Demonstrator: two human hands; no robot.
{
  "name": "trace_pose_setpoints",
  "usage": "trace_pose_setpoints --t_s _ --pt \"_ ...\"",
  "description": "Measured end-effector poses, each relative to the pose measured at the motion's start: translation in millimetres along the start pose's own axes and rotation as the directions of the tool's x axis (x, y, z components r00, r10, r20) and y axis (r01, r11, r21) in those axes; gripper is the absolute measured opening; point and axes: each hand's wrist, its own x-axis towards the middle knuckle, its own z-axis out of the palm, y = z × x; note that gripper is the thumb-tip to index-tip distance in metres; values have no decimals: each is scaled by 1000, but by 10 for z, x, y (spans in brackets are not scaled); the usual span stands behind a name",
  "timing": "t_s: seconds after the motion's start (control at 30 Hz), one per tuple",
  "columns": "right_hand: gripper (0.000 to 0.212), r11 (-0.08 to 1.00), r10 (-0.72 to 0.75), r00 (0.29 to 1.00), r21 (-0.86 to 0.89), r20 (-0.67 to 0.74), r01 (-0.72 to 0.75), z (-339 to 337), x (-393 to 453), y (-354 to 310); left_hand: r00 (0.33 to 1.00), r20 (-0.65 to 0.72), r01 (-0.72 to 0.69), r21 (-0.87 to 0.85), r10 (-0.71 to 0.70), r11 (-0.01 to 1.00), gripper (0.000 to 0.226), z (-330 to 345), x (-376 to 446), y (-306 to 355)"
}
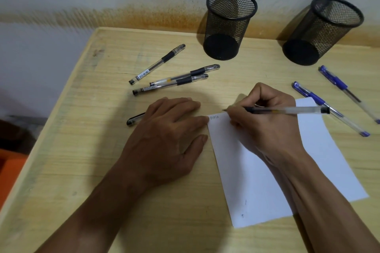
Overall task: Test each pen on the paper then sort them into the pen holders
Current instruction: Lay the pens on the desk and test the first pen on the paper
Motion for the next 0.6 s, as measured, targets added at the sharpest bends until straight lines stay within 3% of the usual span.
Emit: trace_pose_setpoints --t_s 0.17,0.3,0.4,0.47,0.53,0.6 --pt "15 971 110 993 220 -40 -98 -37 12 -121 1000 7 -13 58 13 998 44 3 -2 27" --pt "15 974 85 996 215 -34 -75 -171 -102 -277 978 -209 10 170 26 985 38 -58 -51 48" --pt "16 981 63 998 185 -17 -59 -295 -255 -358 886 -398 322 158 -239 933 33 -221 -155 64" --pt "16 982 79 997 172 0 -78 -363 -339 -373 806 -368 532 107 -464 840 29 -275 -241 46" --pt "15 980 104 995 168 11 -104 -408 -404 -372 768 -327 604 81 -551 793 25 -272 -326 10" --pt "13 980 123 992 160 -3 -121 -429 -458 -383 778 -333 581 55 -533 812 20 -268 -376 -12"
